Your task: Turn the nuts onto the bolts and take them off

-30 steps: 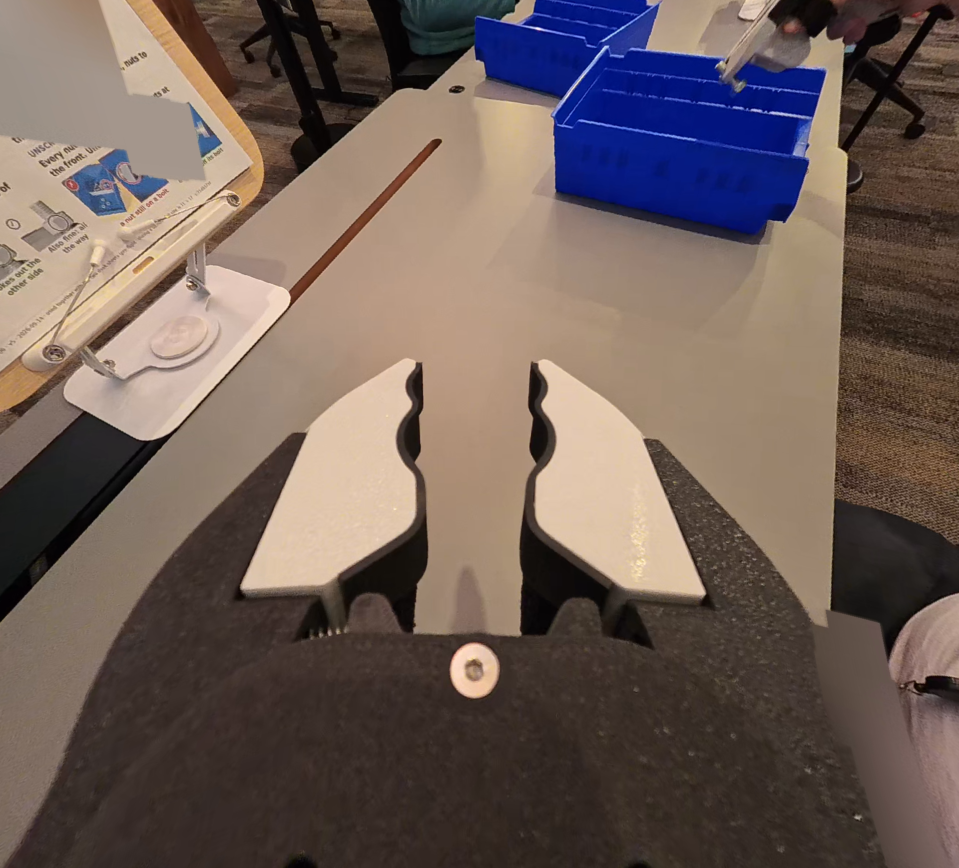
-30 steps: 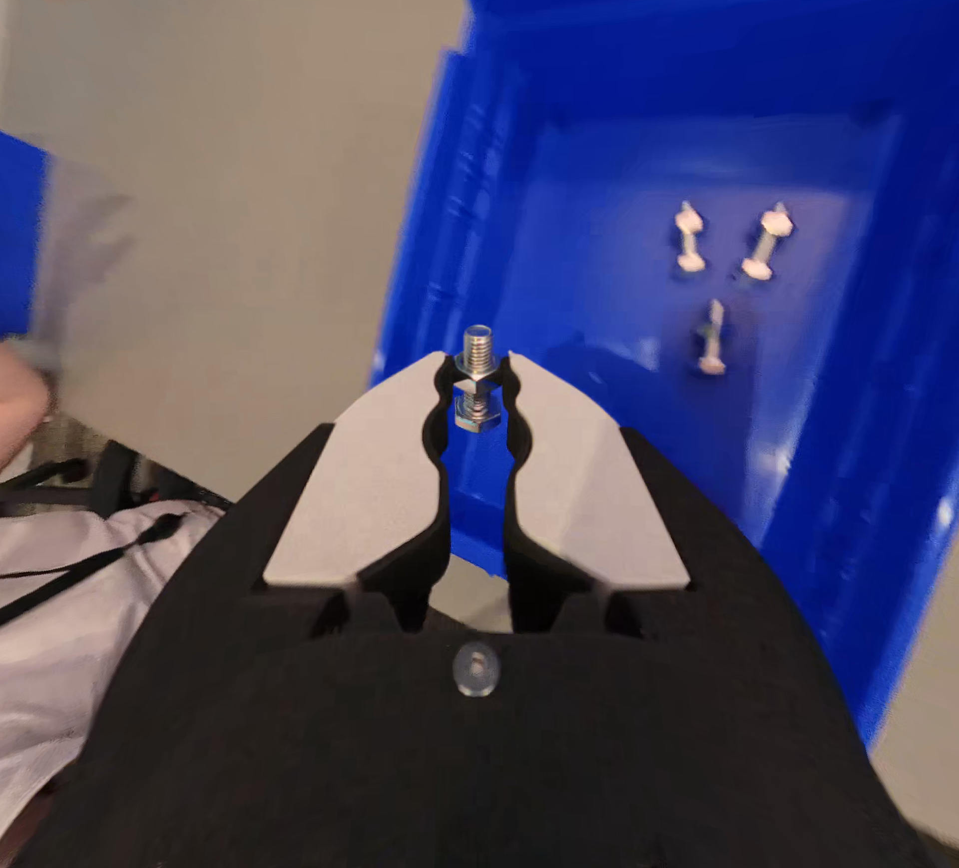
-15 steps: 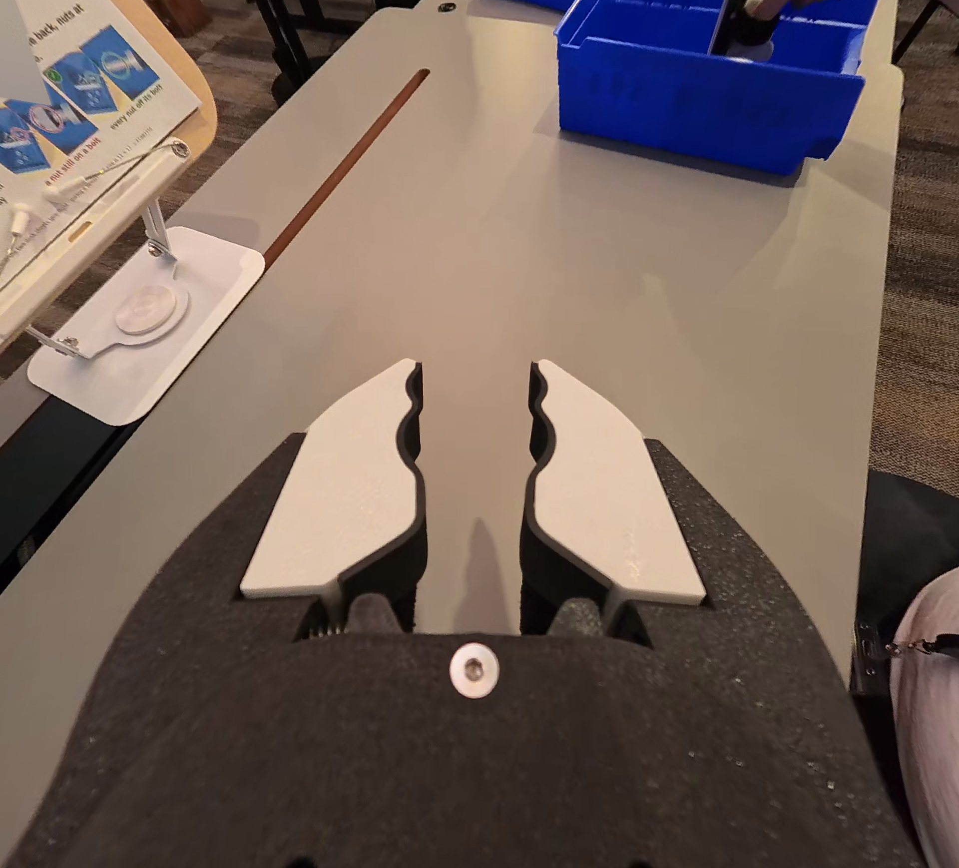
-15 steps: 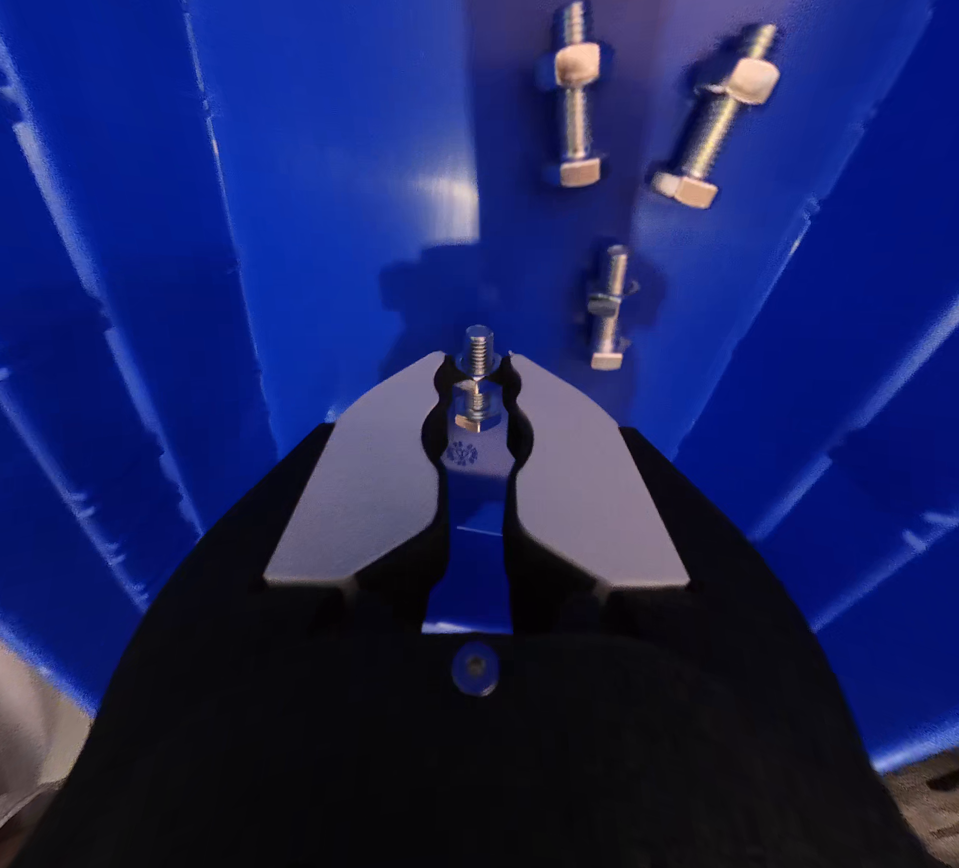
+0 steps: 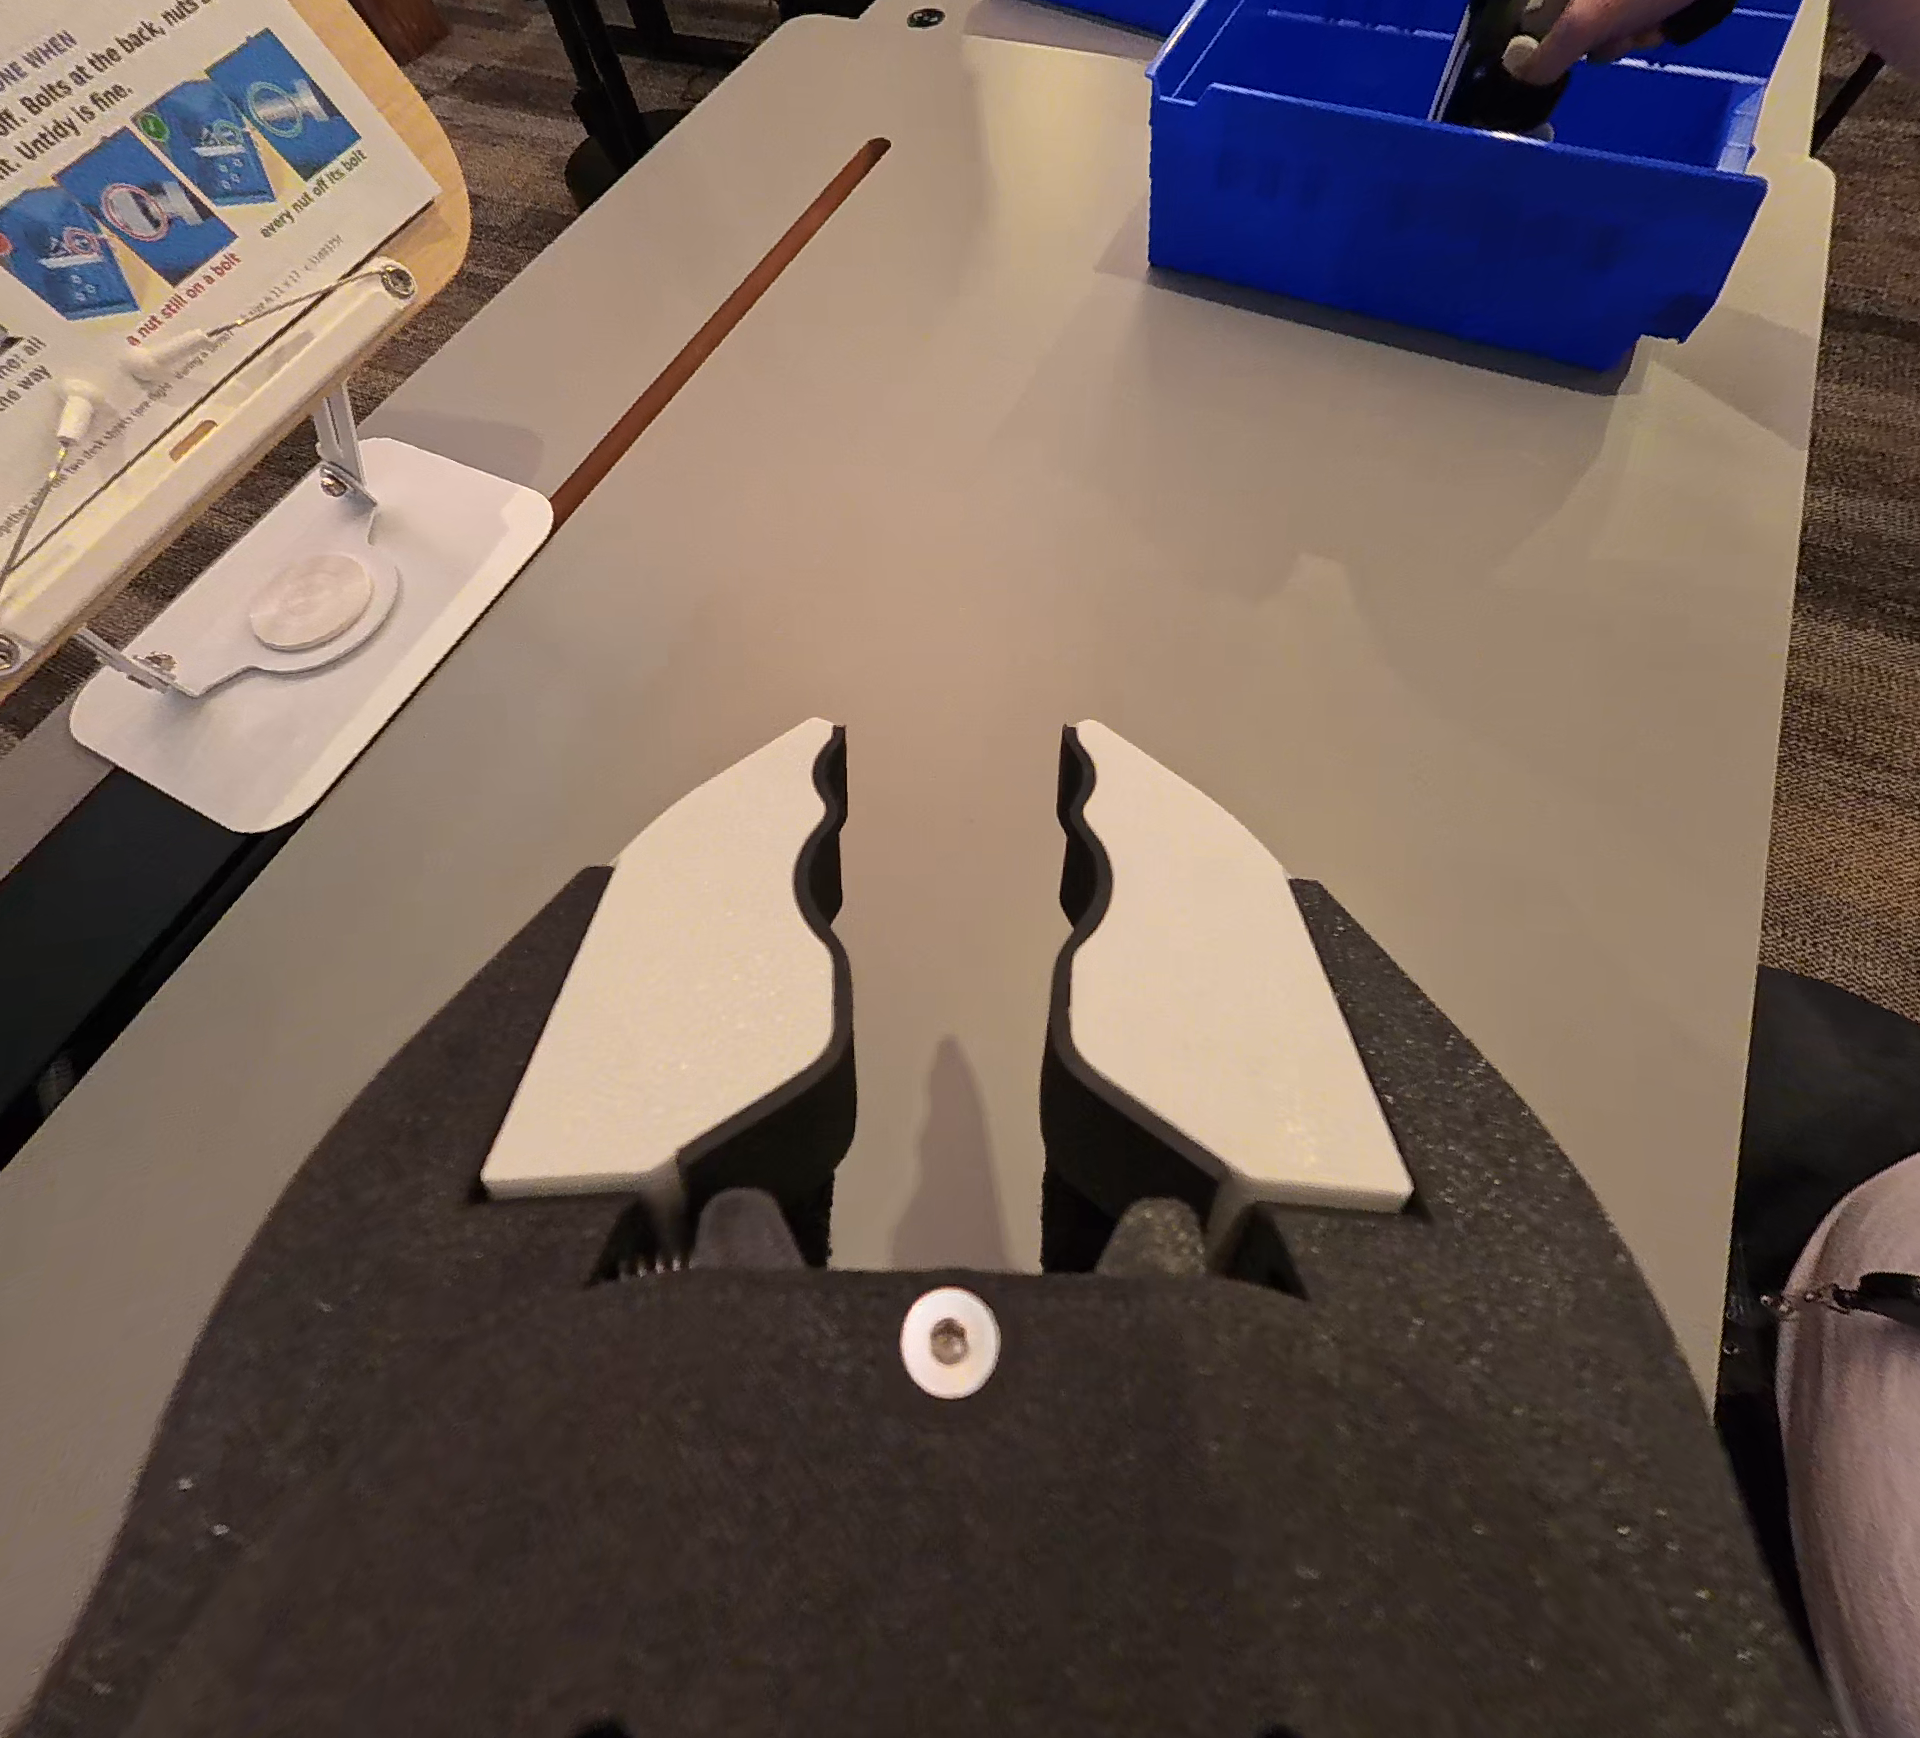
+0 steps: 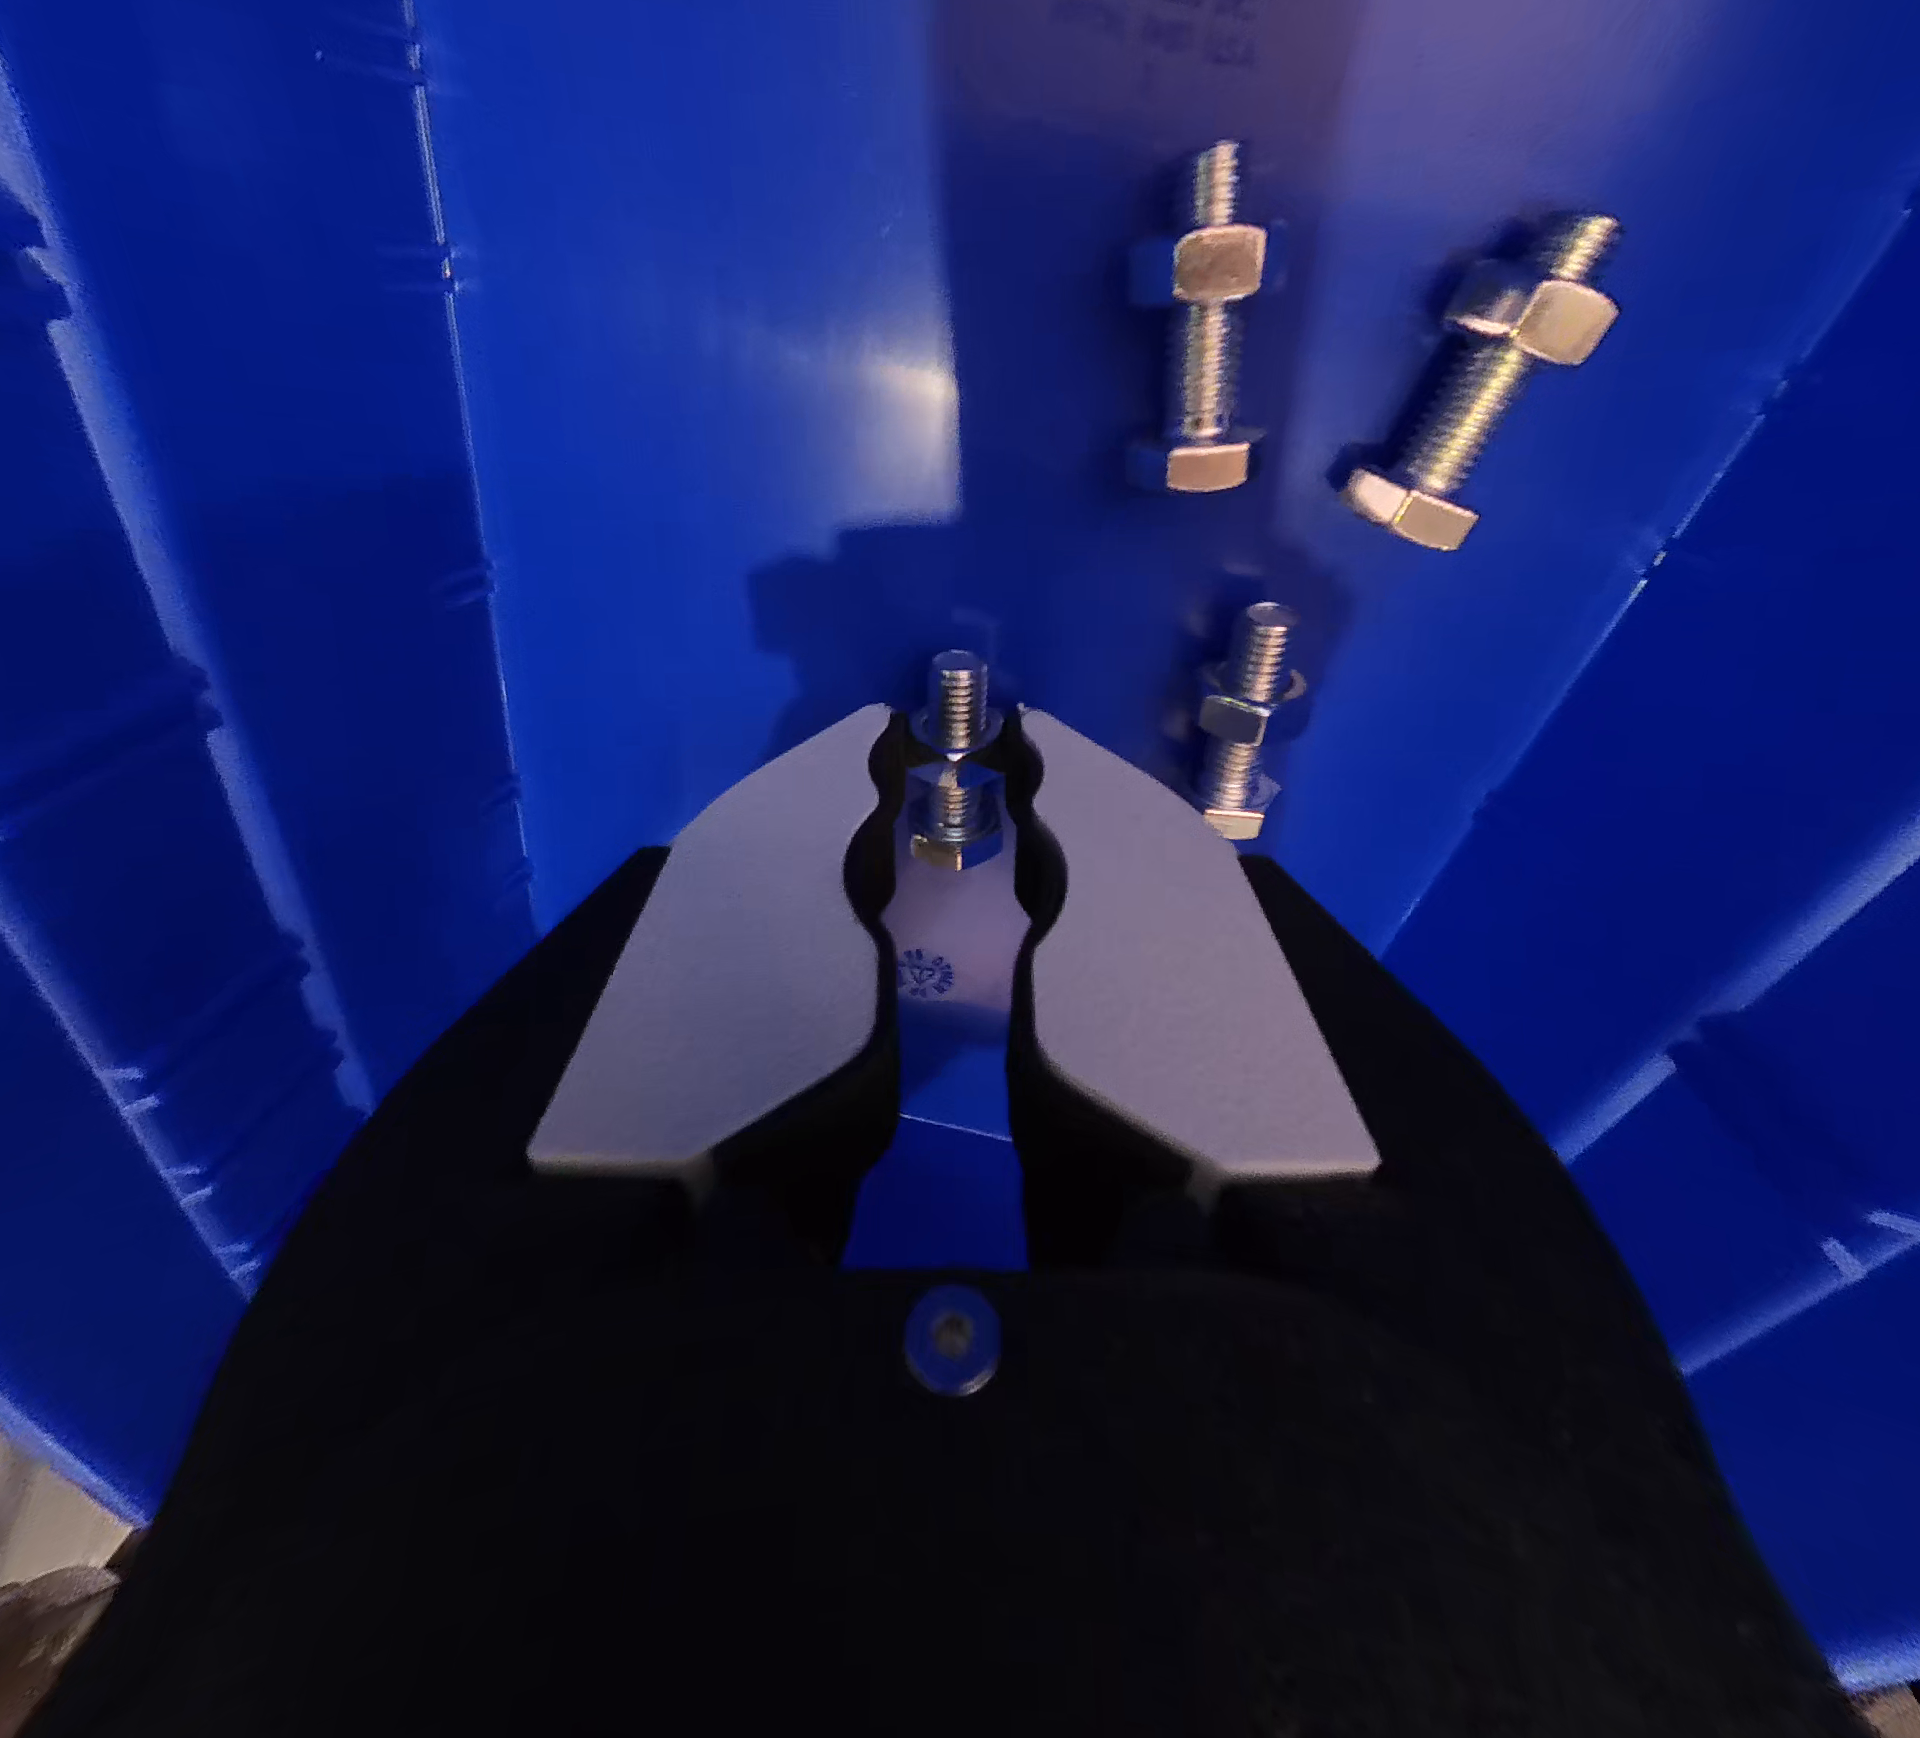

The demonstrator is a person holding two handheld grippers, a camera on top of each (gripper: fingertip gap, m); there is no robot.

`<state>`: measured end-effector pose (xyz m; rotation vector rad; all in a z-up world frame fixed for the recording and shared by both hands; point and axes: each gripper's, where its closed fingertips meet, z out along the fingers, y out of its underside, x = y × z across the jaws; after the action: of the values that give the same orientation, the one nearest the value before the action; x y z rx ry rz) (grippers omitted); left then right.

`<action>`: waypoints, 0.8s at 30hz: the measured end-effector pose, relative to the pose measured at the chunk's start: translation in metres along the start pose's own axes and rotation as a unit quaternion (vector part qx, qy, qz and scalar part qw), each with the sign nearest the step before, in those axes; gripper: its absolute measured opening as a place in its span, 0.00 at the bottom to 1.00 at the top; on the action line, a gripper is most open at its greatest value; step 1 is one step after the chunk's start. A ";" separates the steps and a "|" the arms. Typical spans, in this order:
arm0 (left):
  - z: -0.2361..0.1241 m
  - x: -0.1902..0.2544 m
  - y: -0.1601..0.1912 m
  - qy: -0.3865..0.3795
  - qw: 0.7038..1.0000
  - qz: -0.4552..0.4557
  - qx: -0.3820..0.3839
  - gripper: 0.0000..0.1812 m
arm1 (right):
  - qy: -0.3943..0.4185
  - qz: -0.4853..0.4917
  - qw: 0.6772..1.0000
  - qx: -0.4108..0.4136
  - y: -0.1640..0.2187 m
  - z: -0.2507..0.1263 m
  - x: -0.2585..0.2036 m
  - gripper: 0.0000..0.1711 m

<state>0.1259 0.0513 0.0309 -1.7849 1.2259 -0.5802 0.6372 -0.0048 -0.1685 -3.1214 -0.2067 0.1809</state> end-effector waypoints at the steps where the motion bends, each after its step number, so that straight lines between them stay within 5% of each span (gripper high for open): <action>1: 0.000 0.000 0.000 -0.001 1.000 0.000 0.000 0.21 | -0.001 -0.002 1.000 0.003 0.000 0.000 0.000 0.10; 9: -0.005 0.001 -0.003 -0.002 1.000 0.002 0.007 0.22 | -0.001 -0.022 0.998 0.063 0.000 -0.013 0.001 0.16; 14: -0.012 0.004 -0.008 -0.006 1.000 0.008 0.019 0.22 | 0.009 -0.039 0.983 0.180 -0.004 -0.066 -0.009 0.15; 17: -0.021 0.006 -0.018 -0.015 0.999 0.019 0.048 0.22 | 0.039 -0.067 0.943 0.324 -0.012 -0.127 -0.025 0.13; 21: -0.031 0.010 -0.035 -0.034 0.993 0.031 0.104 0.23 | 0.081 -0.133 0.837 0.524 -0.018 -0.206 -0.068 0.16; 24: -0.033 0.017 -0.038 -0.031 0.992 0.029 0.120 0.24 | 0.036 -0.150 0.802 0.577 -0.018 -0.228 -0.104 0.32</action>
<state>0.1270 0.0282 0.0789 -1.5505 1.1132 -0.6077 0.5584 -0.0011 0.0697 -1.8367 -0.3932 0.1125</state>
